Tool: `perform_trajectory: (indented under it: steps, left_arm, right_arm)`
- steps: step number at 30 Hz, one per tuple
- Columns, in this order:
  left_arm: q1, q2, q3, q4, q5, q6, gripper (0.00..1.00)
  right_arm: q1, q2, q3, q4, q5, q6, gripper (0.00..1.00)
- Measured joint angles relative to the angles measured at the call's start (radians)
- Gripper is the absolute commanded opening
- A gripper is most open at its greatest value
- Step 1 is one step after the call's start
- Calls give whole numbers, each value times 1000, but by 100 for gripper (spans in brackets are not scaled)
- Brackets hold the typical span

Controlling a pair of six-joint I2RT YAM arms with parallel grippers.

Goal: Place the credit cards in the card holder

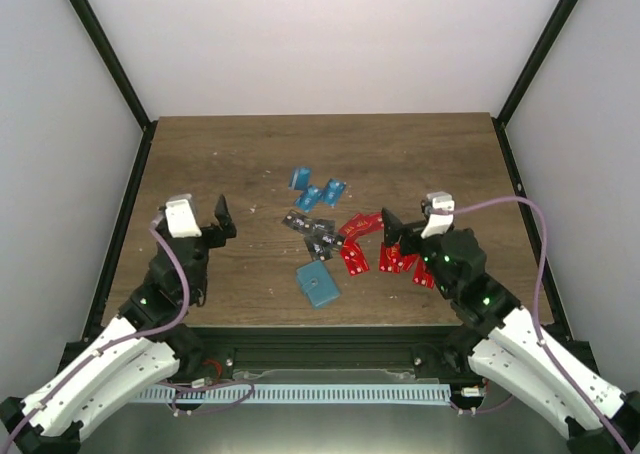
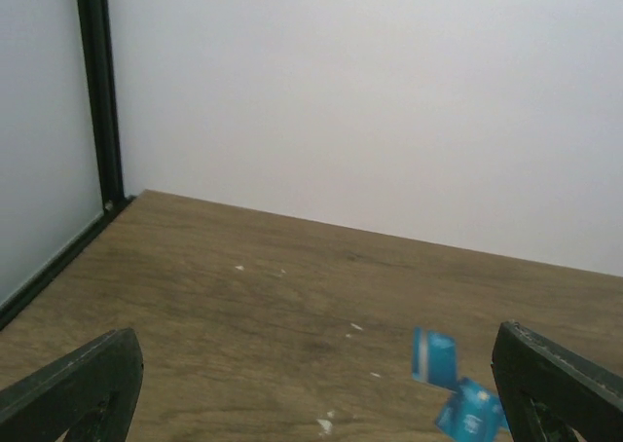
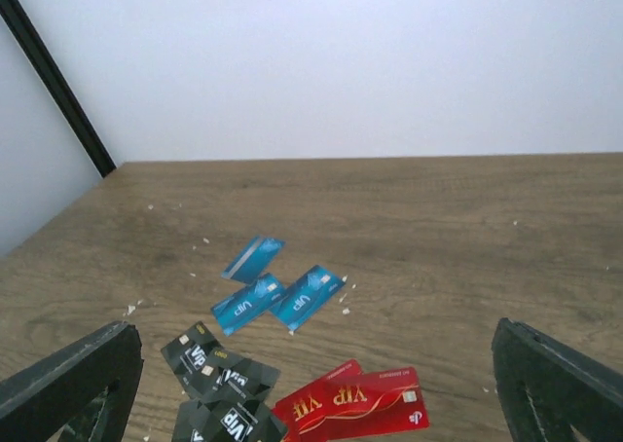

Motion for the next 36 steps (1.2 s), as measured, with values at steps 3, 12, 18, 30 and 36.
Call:
perform_trajectory:
  steps: [3, 12, 18, 30, 36]
  left_arm:
    - [0, -32, -116, 132, -40, 95, 100]
    - [32, -30, -453, 558, -97, 385, 100]
    - [215, 98, -566, 806, -23, 475, 100]
    - [558, 653, -555, 1223, 303, 435, 100]
    - [644, 777, -428, 1248, 459, 412, 100]
  right_arm:
    - [0, -91, -87, 86, 5, -33, 100]
    - [-1, -135, -350, 449, 72, -251, 100]
    - [-67, -24, -525, 750, 114, -373, 100]
    - [-359, 471, -554, 1204, 15, -367, 100]
    - [-427, 637, -507, 1271, -81, -356, 100]
